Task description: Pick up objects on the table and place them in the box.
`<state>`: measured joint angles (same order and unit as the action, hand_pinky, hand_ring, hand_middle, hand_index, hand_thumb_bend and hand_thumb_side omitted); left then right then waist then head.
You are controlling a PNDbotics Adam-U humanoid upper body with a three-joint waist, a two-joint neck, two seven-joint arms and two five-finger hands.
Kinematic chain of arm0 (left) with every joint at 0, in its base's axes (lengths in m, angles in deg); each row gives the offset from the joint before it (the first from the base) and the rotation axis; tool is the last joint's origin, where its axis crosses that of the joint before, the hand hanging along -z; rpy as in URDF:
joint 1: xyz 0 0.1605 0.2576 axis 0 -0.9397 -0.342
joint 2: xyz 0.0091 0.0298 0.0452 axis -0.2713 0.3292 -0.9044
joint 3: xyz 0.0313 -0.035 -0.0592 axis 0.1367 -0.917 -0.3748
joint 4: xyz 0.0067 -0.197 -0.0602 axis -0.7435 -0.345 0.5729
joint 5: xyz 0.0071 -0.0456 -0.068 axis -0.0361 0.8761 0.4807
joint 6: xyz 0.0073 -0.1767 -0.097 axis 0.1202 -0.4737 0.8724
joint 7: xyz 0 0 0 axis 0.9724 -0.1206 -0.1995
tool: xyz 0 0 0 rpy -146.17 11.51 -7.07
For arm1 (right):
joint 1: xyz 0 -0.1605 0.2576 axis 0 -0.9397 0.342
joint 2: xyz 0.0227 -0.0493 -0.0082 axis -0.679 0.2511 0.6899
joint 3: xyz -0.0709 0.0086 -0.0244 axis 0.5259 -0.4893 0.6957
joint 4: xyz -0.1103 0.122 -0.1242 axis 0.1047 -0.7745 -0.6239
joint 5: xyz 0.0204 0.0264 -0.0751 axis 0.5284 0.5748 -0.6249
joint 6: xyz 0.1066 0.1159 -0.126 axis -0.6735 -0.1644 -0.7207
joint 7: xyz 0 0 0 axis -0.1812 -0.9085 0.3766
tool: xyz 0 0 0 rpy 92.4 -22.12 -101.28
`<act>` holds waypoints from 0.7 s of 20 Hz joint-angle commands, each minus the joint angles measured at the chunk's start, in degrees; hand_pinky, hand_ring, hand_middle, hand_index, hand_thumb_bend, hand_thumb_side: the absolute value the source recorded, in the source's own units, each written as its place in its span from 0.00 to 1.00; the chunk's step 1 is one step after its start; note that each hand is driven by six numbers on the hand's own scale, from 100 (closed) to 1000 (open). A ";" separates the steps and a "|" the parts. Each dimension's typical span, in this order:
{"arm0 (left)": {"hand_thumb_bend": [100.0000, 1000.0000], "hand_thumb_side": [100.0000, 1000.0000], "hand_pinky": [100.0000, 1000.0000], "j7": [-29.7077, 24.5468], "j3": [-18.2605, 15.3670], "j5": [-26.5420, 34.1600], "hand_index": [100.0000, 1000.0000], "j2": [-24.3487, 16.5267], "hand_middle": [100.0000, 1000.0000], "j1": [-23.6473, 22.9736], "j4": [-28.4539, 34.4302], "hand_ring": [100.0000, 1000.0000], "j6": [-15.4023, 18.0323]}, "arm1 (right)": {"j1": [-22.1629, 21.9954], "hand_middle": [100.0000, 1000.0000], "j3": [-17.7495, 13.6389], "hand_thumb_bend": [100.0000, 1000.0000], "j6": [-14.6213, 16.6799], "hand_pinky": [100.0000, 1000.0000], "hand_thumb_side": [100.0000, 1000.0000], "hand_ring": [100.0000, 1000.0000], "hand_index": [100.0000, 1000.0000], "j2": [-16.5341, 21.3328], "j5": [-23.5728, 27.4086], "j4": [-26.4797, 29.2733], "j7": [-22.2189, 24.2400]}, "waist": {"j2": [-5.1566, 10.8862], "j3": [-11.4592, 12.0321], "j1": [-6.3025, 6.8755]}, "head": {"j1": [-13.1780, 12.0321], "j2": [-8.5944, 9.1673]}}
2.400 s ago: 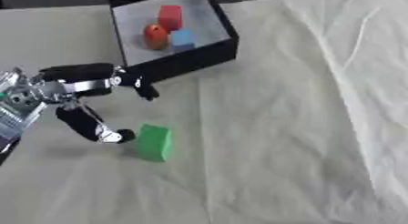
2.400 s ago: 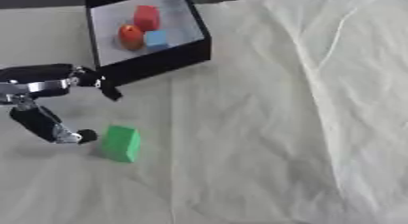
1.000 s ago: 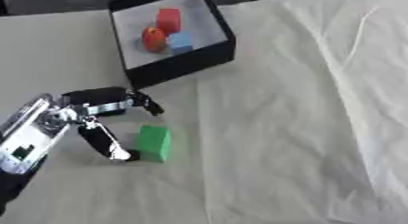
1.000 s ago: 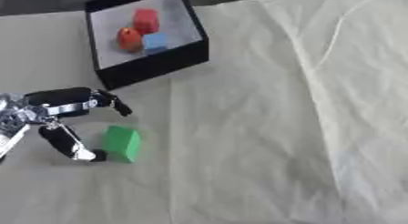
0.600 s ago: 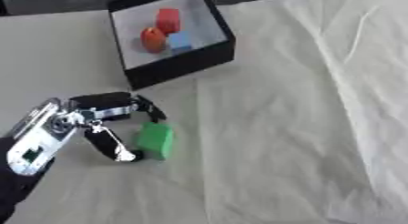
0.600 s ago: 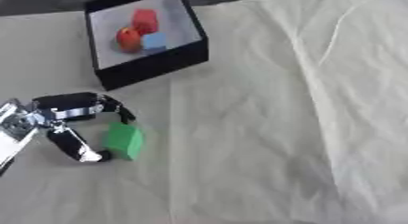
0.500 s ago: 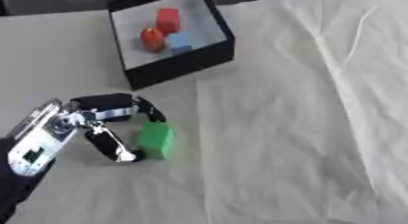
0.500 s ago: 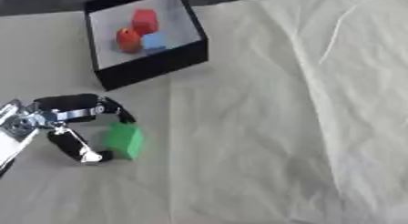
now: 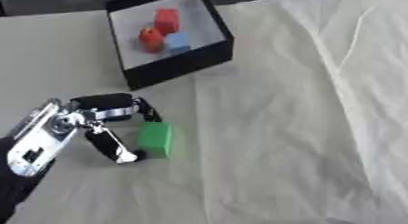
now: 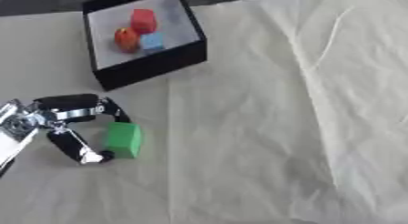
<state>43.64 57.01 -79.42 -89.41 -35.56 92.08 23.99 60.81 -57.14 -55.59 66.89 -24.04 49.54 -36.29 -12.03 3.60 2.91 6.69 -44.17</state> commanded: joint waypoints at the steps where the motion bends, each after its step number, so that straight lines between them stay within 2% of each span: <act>1: 0.11 0.06 0.83 0.54 -0.34 0.39 0.66 -0.56 0.33 0.62 0.82 0.64 -0.78 | 0.31 0.61 -0.72 0.00 -0.16 1.00 0.47 0.73 0.76 1.26 -0.35 1.03 -0.02 | 1.61 -0.03 0.40 | 0.07 0.05; 2: 0.11 0.06 0.83 0.75 -0.37 0.48 0.66 -0.55 0.33 0.60 0.80 0.64 -1.05 | 0.30 0.61 -0.72 0.00 -0.16 1.00 0.47 0.73 0.76 1.25 -0.38 1.03 0.00 | 1.60 -0.04 0.39 | 0.05 0.05; 5: 0.00 0.09 0.79 1.53 -0.57 0.91 0.60 -0.67 0.28 0.47 0.93 0.58 -1.74 | 0.22 0.61 -0.75 0.00 -0.16 1.00 0.47 0.73 0.76 1.20 -0.47 1.03 0.01 | 1.56 -0.03 0.37 | 0.01 0.05; 10: 0.00 0.11 0.76 1.70 -0.64 1.62 0.58 -1.18 0.25 0.24 1.41 0.53 -2.33 | 0.21 0.61 -0.77 0.00 -0.15 1.00 0.47 0.73 0.76 1.23 -0.43 1.03 -0.04 | 1.56 0.02 0.33 | -0.02 0.05; 14: 0.00 0.11 0.75 2.23 -1.40 2.32 0.57 -1.97 0.25 0.05 2.72 0.52 -1.44 | 0.07 0.61 -0.83 0.00 -0.16 1.00 0.47 0.73 0.76 1.31 -0.43 1.03 -0.19 | 1.62 0.13 0.27 | -0.01 0.05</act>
<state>45.60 56.64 -77.66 -89.61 -36.01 93.53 22.30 60.58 -57.16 -55.70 66.87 -24.23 49.54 -36.39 -12.03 3.64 2.91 6.67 -44.17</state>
